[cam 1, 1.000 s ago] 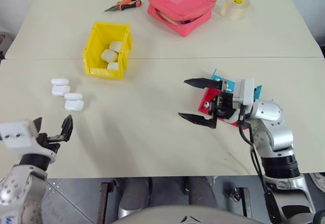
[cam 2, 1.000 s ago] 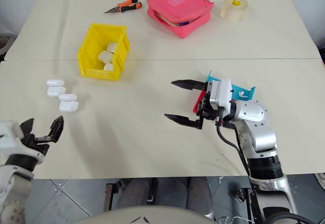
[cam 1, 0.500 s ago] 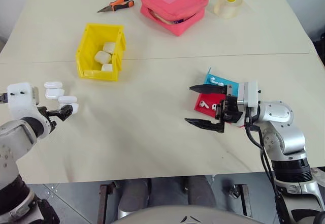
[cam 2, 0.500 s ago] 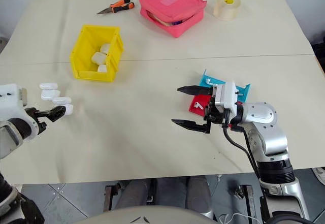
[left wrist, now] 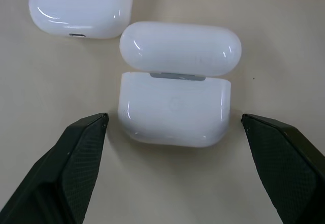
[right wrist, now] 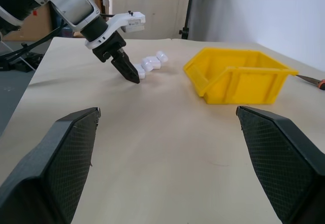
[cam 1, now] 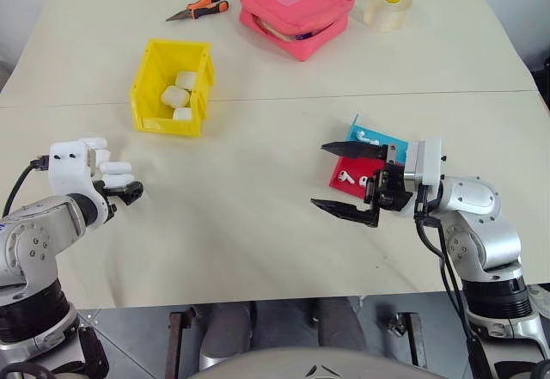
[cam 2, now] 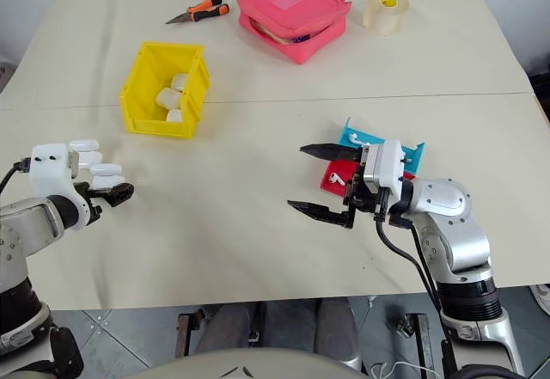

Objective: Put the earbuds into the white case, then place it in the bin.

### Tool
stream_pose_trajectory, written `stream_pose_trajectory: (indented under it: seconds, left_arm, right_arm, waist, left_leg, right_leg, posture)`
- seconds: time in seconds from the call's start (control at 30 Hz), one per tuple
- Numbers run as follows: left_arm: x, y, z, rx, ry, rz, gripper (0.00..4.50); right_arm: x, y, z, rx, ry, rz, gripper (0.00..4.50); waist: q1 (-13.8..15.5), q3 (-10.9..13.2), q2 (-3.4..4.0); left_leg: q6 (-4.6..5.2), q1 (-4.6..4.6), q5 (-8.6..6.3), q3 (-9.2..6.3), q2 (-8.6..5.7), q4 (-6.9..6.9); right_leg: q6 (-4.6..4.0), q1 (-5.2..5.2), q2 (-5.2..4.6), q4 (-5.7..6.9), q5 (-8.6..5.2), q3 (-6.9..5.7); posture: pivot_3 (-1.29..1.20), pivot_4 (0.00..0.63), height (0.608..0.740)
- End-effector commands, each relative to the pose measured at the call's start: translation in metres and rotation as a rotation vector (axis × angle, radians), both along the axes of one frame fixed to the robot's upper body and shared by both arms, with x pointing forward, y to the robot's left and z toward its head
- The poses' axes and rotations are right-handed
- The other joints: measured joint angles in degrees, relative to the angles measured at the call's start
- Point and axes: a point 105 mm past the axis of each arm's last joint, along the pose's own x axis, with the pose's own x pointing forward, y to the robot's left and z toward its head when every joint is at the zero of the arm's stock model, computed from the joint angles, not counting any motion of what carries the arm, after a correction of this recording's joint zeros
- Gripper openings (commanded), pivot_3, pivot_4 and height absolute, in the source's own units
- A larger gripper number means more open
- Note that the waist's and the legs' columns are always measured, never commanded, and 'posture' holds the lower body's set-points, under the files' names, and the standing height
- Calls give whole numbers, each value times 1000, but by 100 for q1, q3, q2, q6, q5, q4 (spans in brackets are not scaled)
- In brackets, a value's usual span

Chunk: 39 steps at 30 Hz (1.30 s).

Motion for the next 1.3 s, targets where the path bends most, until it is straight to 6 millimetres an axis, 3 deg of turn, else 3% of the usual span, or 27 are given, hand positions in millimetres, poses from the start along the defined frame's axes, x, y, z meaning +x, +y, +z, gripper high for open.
stream_pose_trajectory:
  seconds: [0.03,0.43,0.57,0.63,0.83,0.97,1.1,1.17,1.3]
  left_arm:
    - [4,4,4,26,-29,13,4462]
    - [6,7,0,32,-16,1,4462]
    - [5,7,-2,36,-4,-4,3604]
    - [2,7,-4,38,10,-8,2896]
    - [-8,9,-5,52,25,-20,2790]
    - [0,-20,18,38,-243,-250,2790]
    - [-18,-36,46,-12,-629,-397,2790]
    - [-24,-55,58,-18,-768,-525,2790]
    - [-30,-92,64,-92,-900,-712,2790]
  right_arm:
    - [-6,5,11,26,-45,21,4500]
    - [-5,9,12,34,-52,20,4500]
    - [-5,10,12,36,-55,18,4500]
    - [-4,9,13,38,-57,15,4500]
    - [-4,8,13,37,-56,4,4500]
    - [0,4,12,29,-57,-21,4500]
    - [7,-9,17,15,-69,-89,4500]
    - [11,-21,21,-2,-85,-143,4500]
    - [9,-37,24,-48,-100,-198,4500]
  waist:
    - [2,0,0]
    - [6,0,0]
    - [3,0,0]
    - [2,0,0]
    - [-20,0,1]
    - [-13,0,0]
    - [4,0,0]
    - [34,1,-2]
    - [124,1,-1]
  left_leg:
    - [0,0,0,0,0,1]
    - [-1,2,1,1,0,1]
    - [-1,2,0,1,0,1]
    - [-1,2,1,1,1,1]
    - [-1,3,0,5,2,-2]
    - [-1,-1,0,14,4,-7]
    - [-1,-9,0,15,4,-2]
    - [-1,-12,0,14,4,2]
    - [0,-8,-1,31,4,7]
  right_leg:
    - [0,0,0,0,0,0]
    - [0,0,-1,3,0,3]
    - [0,0,-1,3,0,3]
    - [0,0,0,3,0,4]
    - [0,-2,0,2,0,8]
    - [0,-14,0,-1,0,16]
    - [1,-14,-3,-6,1,15]
    - [1,-14,-4,-7,1,10]
    - [1,-5,-4,-8,2,9]
  posture:
    - [0,150,740]
    - [0,150,740]
    - [0,150,740]
    - [0,150,740]
    - [0,150,740]
    - [0,150,740]
    - [0,150,740]
    - [0,150,740]
    - [0,150,740]
